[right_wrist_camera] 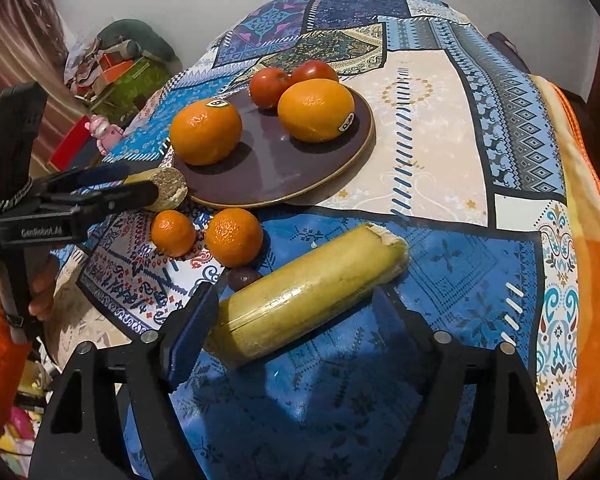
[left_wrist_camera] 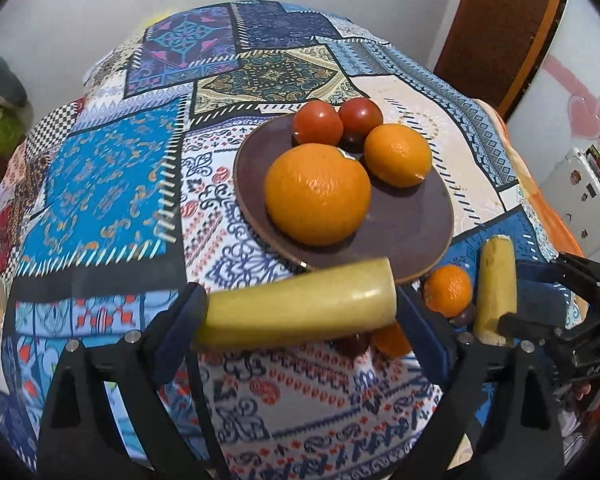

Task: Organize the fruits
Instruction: 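Move the left tool toward the long yellow cylinder while the right tool holds its cylinder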

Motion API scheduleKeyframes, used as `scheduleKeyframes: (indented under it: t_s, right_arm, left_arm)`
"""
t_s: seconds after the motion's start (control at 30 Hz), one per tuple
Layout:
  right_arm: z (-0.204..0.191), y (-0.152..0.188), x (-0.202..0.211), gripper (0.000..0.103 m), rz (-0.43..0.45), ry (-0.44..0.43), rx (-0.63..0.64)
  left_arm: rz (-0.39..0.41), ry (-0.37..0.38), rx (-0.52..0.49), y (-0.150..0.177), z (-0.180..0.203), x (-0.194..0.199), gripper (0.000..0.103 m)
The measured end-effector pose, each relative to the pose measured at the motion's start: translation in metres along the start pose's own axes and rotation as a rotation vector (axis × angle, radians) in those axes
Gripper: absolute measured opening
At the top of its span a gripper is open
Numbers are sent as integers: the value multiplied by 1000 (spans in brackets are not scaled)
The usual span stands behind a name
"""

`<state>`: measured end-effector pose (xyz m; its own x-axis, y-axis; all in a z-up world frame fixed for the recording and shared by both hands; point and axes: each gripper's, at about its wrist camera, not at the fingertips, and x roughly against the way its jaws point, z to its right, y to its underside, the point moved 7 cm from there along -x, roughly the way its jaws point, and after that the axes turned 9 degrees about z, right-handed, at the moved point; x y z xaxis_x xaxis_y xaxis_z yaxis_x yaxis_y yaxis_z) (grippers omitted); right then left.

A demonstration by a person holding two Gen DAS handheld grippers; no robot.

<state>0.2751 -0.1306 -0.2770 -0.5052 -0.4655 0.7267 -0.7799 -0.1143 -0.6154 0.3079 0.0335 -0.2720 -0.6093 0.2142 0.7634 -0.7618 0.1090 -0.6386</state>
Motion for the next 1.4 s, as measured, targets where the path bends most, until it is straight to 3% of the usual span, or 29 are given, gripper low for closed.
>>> scheduleKeyframes:
  t_s: [0.2, 0.37, 0.47, 0.63, 0.8, 1.0, 1.2, 1.4]
  right_arm:
    - [4, 3, -4, 82, -19, -39, -49]
    - [4, 4, -2, 82, -12, -31, -34]
    - [5, 3, 0, 82, -7, -24, -24]
    - [8, 2, 4, 82, 3, -6, -8]
    - [9, 2, 7, 82, 11, 3, 8]
    - [9, 1, 5, 82, 9, 14, 0]
    - [6, 3, 7, 82, 4, 10, 10]
    - [6, 6, -4, 82, -33, -35, -58]
  left_arm:
    - [-43, -1, -36, -3, 3, -16, 95]
    - [-76, 3, 5, -1, -7, -19, 93]
    - [-73, -13, 36, 2, -16, -11, 83]
    - [-71, -96, 61, 13, -32, 9, 78]
    - [-90, -114, 74, 25, -41, 30, 77]
    - [-52, -75, 46, 28, -29, 55, 86]
    - [-58, -64, 27, 38, -47, 48, 94]
    - [-54, -83, -69, 43, -45, 35, 103]
